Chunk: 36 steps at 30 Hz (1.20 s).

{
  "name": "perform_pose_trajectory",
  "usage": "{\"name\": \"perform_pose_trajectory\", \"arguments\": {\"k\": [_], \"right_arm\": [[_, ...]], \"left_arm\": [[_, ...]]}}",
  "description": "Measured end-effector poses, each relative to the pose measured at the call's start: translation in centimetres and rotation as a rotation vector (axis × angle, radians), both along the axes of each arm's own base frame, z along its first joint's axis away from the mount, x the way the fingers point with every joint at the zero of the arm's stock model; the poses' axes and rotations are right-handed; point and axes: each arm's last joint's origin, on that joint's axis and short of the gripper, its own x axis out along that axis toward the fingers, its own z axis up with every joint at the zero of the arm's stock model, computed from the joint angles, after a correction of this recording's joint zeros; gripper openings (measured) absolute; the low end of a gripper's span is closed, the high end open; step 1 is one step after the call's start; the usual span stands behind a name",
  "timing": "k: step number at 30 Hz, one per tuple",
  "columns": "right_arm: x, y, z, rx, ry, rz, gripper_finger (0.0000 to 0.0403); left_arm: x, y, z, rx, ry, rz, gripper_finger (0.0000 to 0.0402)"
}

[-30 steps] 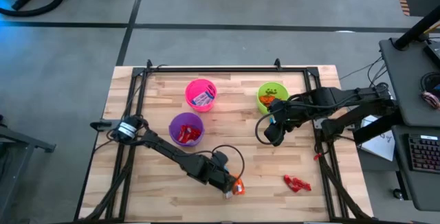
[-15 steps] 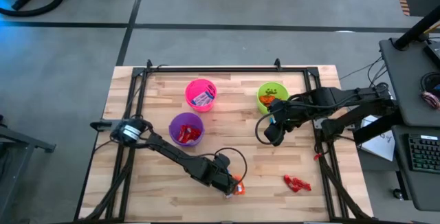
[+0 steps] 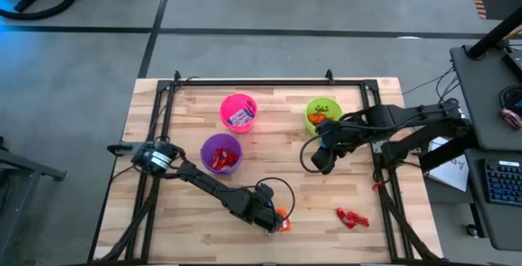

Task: Sort candy
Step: Put the white chocolate into the pink

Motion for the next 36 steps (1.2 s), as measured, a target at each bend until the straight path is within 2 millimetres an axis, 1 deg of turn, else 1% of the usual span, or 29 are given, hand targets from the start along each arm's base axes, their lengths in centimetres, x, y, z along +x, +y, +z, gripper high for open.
{"name": "perform_pose_trajectory", "arguments": {"k": [4,8,18,20,22,25,27,33,36], "right_arm": [[0.3,0.1,-0.3,-0.006,0.012,0.008,0.0141],[0.3,0.1,-0.3,-0.008,0.012,0.014,0.0141],[0.3,0.1,-0.3,-0.011,0.01,0.021,0.0141],[0.3,0.1,-0.3,-0.012,0.009,0.023,0.0141],[0.3,0.1,-0.3,-0.013,0.009,0.026,0.0141],[0.3,0.1,-0.3,-0.017,0.008,0.032,0.0141],[0.3,0.1,-0.3,-0.017,0.008,0.033,0.0141],[0.3,0.1,-0.3,-0.017,0.008,0.033,0.0141],[0.3,0.1,-0.3,-0.017,0.008,0.033,0.0141]], "left_arm": [[-0.1,0.0,0.0,0.005,0.008,-0.001,0.0079],[-0.2,0.0,0.0,0.016,0.015,-0.01,0.0052],[-0.1,-0.2,0.7,0.043,0.011,-0.051,0.0037],[-0.1,-0.2,0.7,0.048,0.014,-0.06,0.0027],[-0.2,-0.2,0.7,0.054,0.019,-0.068,0.0009],[-0.2,-0.3,0.9,0.059,0.024,-0.071,0.0004],[-0.4,-0.3,1.1,0.064,0.045,-0.074,0.0001],[-1.1,-0.1,2.3,0.092,0.177,-0.108,0.0],[-1.0,-0.4,3.0,0.092,0.172,-0.121,0.0]]}}
